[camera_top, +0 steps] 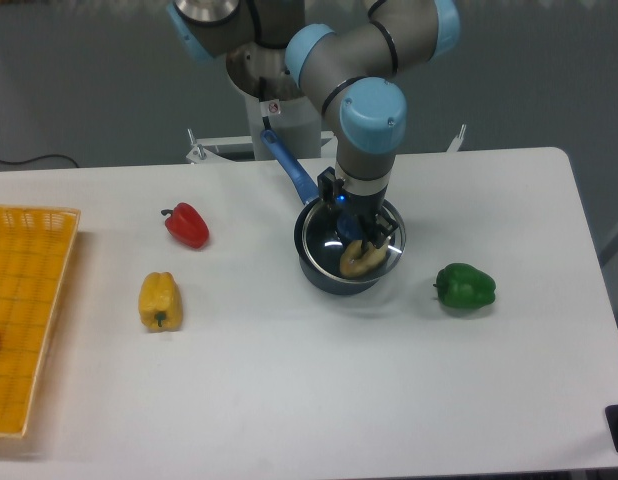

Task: Close the pot lid
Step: 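Press the glass lid down onto the saucepan rim to seat it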

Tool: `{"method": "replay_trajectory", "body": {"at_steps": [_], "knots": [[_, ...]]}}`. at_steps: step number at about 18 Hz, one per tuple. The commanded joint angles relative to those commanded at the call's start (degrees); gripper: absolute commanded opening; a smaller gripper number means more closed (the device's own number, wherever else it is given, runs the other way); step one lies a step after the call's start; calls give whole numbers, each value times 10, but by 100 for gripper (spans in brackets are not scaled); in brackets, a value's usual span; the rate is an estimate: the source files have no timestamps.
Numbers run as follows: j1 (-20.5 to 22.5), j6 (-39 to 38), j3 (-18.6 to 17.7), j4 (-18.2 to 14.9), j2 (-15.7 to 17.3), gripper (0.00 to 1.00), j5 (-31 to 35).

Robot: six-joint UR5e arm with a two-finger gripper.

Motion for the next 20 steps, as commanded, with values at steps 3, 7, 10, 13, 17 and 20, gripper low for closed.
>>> {"method": "replay_trajectory", "body": {"at_steps": [3, 7, 10, 13, 17, 20], "knots": [[-2, 0, -5, 1, 0, 66, 3], [-3, -1, -12, 2, 0, 66, 6], [-4, -1, -11, 2, 1, 66, 6], [-4, -1, -11, 2, 1, 66, 6], [-4, -2, -11, 3, 0, 66, 6], [-4, -1, -11, 3, 0, 67, 6]]}}
